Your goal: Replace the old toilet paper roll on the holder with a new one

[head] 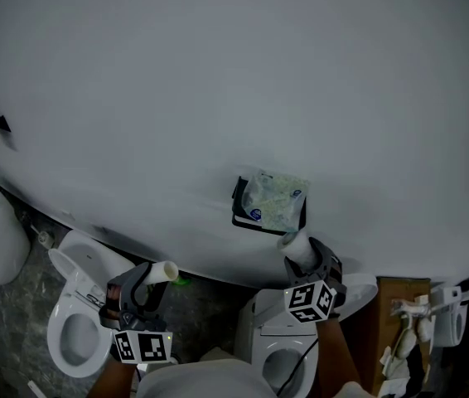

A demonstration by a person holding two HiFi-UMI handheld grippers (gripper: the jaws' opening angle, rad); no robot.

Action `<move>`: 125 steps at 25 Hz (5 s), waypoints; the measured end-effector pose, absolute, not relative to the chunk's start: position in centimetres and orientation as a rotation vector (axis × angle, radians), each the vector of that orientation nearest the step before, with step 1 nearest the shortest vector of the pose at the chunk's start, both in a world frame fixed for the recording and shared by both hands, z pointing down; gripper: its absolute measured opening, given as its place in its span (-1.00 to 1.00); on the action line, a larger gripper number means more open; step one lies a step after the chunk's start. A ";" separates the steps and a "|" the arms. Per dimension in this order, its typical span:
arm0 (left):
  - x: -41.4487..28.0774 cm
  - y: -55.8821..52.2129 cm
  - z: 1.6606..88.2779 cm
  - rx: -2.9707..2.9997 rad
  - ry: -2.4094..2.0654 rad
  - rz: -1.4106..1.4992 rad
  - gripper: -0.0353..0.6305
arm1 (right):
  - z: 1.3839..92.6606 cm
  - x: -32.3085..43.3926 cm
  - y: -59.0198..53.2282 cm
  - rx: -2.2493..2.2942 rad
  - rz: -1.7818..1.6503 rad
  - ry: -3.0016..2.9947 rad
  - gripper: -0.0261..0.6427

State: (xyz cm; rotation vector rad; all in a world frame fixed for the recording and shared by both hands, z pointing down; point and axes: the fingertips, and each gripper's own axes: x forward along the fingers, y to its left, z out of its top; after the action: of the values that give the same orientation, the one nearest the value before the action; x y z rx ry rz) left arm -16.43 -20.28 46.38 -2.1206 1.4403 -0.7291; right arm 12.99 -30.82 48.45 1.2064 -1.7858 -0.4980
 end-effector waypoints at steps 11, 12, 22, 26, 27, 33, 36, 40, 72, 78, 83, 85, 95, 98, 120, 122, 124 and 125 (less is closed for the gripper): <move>-18.0 -20.1 47.0 -2.098 1.508 -0.764 -0.30 | 49.2 13.3 -32.0 1.158 -0.580 -1.738 0.01; -18.1 -20.2 47.1 -2.097 1.512 -0.769 -0.30 | 49.3 13.3 -32.0 1.149 -0.588 -1.735 0.01; -18.2 -20.5 47.2 -2.085 1.534 -0.791 -0.30 | 49.0 11.2 -32.8 1.079 -0.703 -1.729 0.01; -18.4 -20.4 47.3 -2.080 1.544 -0.802 -0.30 | 48.8 10.3 -33.0 1.047 -0.782 -1.707 0.01; -18.5 -20.4 47.3 -2.080 1.546 -0.804 -0.30 | 48.8 10.2 -33.1 1.041 -0.800 -1.702 0.01; -18.8 -20.4 47.6 -2.073 1.558 -0.822 -0.30 | 48.9 9.1 -33.5 1.030 -0.892 -1.700 0.01; -19.0 -20.4 47.7 -2.072 1.562 -0.832 -0.30 | 48.9 8.7 -33.6 1.058 -0.952 -1.693 0.01; -19.0 -20.3 48.1 -2.076 1.560 -0.849 -0.30 | 48.7 8.0 -33.5 1.108 -1.010 -1.702 0.01; -18.9 -19.9 48.5 -2.074 1.571 -0.903 -0.30 | 48.8 0.8 -33.8 0.966 -1.228 -1.772 0.00; -18.1 -19.7 48.2 -2.081 1.560 -0.884 -0.30 | 48.9 0.0 -33.8 0.969 -1.221 -1.774 0.00; -18.0 -19.3 47.9 -2.082 1.556 -0.873 -0.30 | 48.9 -0.2 -33.9 0.973 -1.205 -1.765 0.00; -17.9 -19.1 47.9 -2.084 1.554 -0.867 -0.30 | 48.9 -0.3 -33.9 0.971 -1.194 -1.774 0.00; -18.9 -18.0 47.4 -2.081 1.562 -0.840 -0.30 | 48.8 0.9 -31.0 0.939 -1.038 -1.880 0.14; -18.7 -17.8 47.4 -2.089 1.552 -0.826 -0.30 | 48.3 1.4 -29.7 0.966 -1.003 -1.893 0.15; -13.4 -15.3 47.3 -2.197 1.367 -0.717 -0.30 | 47.9 5.5 -20.9 1.141 -0.762 -1.898 0.12; -13.1 -15.1 47.3 -2.204 1.353 -0.713 -0.30 | 48.1 5.7 -20.1 1.155 -0.754 -1.891 -0.12; -12.7 -14.9 47.2 -2.209 1.334 -0.710 -0.30 | 48.4 5.9 -19.4 1.168 -0.745 -1.894 -0.26; -12.5 -14.8 47.1 -2.211 1.325 -0.708 -0.30 | 48.5 6.0 -19.1 1.174 -0.736 -1.897 -0.32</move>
State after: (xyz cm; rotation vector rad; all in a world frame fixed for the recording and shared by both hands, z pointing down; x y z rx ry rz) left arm -12.52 -14.79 47.14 -2.2112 1.3253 -0.7085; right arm 5.97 -19.07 48.50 1.1743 -1.8970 -0.7359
